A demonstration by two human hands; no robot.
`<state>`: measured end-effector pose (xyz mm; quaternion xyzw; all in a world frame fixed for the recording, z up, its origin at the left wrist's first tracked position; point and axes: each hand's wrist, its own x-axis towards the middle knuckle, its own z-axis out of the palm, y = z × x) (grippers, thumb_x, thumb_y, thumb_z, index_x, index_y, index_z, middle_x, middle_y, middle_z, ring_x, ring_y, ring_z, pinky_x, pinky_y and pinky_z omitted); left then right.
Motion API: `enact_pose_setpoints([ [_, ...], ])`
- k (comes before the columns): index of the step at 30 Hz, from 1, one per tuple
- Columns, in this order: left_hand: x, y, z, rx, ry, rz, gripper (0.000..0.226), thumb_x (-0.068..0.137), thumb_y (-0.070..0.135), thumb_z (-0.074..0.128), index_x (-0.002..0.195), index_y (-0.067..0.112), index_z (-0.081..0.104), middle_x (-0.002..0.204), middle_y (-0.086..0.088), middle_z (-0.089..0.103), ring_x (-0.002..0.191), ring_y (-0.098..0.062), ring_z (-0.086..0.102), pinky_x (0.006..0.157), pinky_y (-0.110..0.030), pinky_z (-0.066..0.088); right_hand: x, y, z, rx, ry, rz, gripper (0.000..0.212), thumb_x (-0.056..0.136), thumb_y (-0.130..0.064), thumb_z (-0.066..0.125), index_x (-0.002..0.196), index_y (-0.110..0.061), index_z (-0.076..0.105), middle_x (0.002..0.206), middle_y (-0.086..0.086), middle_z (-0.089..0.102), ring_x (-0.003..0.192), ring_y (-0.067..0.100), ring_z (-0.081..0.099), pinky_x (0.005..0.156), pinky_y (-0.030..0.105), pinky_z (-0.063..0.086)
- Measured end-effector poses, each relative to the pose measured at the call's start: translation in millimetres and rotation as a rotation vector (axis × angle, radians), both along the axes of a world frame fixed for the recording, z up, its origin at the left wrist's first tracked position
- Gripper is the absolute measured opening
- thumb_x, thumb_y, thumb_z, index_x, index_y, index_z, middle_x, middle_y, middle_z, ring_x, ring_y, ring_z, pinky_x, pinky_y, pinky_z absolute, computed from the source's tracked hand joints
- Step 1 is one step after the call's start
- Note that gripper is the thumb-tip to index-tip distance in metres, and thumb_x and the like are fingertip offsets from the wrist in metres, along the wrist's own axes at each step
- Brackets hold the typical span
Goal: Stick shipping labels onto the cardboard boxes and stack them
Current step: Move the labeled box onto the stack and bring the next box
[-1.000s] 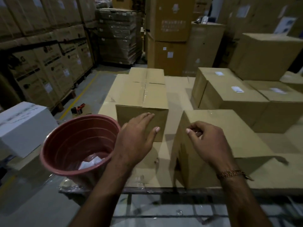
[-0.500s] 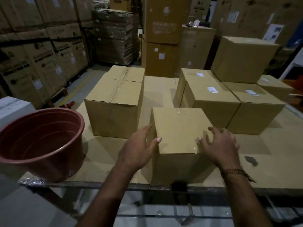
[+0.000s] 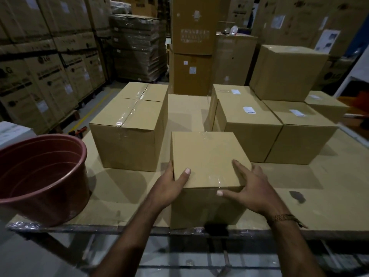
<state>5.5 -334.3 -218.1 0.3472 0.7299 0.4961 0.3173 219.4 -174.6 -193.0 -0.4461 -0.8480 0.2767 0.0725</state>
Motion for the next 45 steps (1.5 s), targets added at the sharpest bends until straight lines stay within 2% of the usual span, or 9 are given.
enact_pose_setpoints([
  [11, -17.6, 2.5, 31.4, 0.140, -0.137, 0.094, 0.088, 0.081, 0.076, 0.066, 0.146, 0.027, 0.034, 0.140, 0.003, 0.058, 0.122, -0.012, 0.062, 0.094, -0.030, 0.056, -9.5, -0.5, 19.9, 0.372, 0.306, -0.128, 0.098, 0.061, -0.091, 0.071, 0.139, -0.031, 0.068, 0.155, -0.001, 0.046, 0.132, 0.020, 0.052, 0.096, 0.041, 0.056],
  [14, -18.1, 1.2, 30.7, 0.172, -0.035, 0.120, 0.078, 0.081, 0.069, 0.075, 0.140, 0.036, 0.036, 0.135, 0.007, 0.063, 0.116, -0.008, 0.066, 0.095, -0.034, 0.060, -20.2, -0.5, 29.3, 0.427, 0.415, -0.188, 0.098, 0.064, -0.088, 0.072, 0.140, -0.027, 0.065, 0.142, 0.000, 0.052, 0.111, 0.014, 0.054, 0.079, 0.033, 0.053],
  [18, -14.1, 4.7, 18.5, 0.242, 0.064, 0.194, 0.075, 0.083, 0.069, 0.076, 0.143, 0.041, 0.042, 0.130, 0.018, 0.066, 0.111, 0.001, 0.067, 0.091, -0.034, 0.061, -34.0, 5.5, 29.4, 0.421, 0.489, -0.321, 0.115, 0.062, -0.083, 0.082, 0.150, -0.022, 0.041, 0.145, 0.004, 0.047, 0.123, 0.026, 0.057, 0.091, 0.044, 0.058],
  [22, -7.0, 5.6, 11.0, 0.236, 0.140, 0.210, 0.073, 0.087, 0.066, 0.070, 0.147, 0.040, 0.037, 0.134, 0.020, 0.060, 0.115, 0.002, 0.062, 0.082, -0.023, 0.055, -34.8, 7.8, 18.3, 0.334, 0.590, -0.319, 0.091, 0.063, -0.078, 0.078, 0.120, -0.021, 0.037, 0.122, 0.002, 0.043, 0.102, 0.023, 0.055, 0.072, 0.036, 0.053],
  [26, -4.4, 5.6, -5.9, 0.229, 0.117, 0.224, 0.053, 0.094, 0.055, 0.070, 0.131, 0.033, 0.038, 0.138, 0.010, 0.063, 0.122, 0.000, 0.062, 0.098, -0.035, 0.059, -12.2, 13.4, -1.2, 0.233, 0.510, -0.224, 0.070, 0.077, -0.068, 0.079, 0.126, -0.033, 0.043, 0.130, -0.004, 0.048, 0.115, 0.021, 0.055, 0.087, 0.047, 0.059],
  [30, 0.8, 6.9, -12.2, 0.220, 0.161, 0.215, 0.034, 0.105, 0.037, 0.060, 0.130, 0.030, 0.037, 0.134, 0.013, 0.062, 0.121, 0.005, 0.060, 0.101, -0.032, 0.056, 8.1, 18.2, -7.0, 0.143, 0.381, -0.147, 0.087, 0.083, -0.051, 0.085, 0.153, -0.052, 0.033, 0.151, 0.002, 0.047, 0.132, 0.029, 0.052, 0.096, 0.052, 0.057],
  [34, 8.4, 5.8, -9.9, 0.190, 0.187, 0.236, 0.030, 0.111, 0.030, 0.049, 0.135, 0.038, 0.033, 0.127, 0.024, 0.057, 0.103, 0.020, 0.059, 0.083, -0.015, 0.049, 8.8, 13.6, -9.7, 0.172, 0.364, -0.098, 0.101, 0.086, -0.050, 0.083, 0.163, -0.056, 0.017, 0.134, -0.007, 0.048, 0.123, 0.016, 0.049, 0.089, 0.040, 0.054],
  [38, 6.4, 7.4, 0.1, 0.193, 0.210, 0.255, 0.040, 0.111, 0.026, 0.047, 0.148, 0.034, 0.034, 0.130, 0.017, 0.059, 0.111, -0.002, 0.063, 0.079, -0.013, 0.045, 4.9, 10.0, -7.8, 0.203, 0.390, -0.104, 0.093, 0.087, -0.050, 0.082, 0.163, -0.047, 0.029, 0.152, -0.007, 0.051, 0.133, 0.018, 0.050, 0.102, 0.048, 0.055],
  [45, -15.3, 9.7, 0.8, 0.064, 0.190, 0.217, 0.064, 0.111, 0.030, 0.049, 0.168, 0.027, 0.020, 0.159, 0.001, 0.047, 0.141, -0.020, 0.048, 0.110, -0.037, 0.044, -1.1, 10.2, -5.5, 0.026, 0.259, 0.020, 0.086, 0.085, -0.062, 0.078, 0.160, -0.041, 0.042, 0.176, -0.004, 0.016, 0.159, 0.029, 0.023, 0.119, 0.057, 0.037],
])
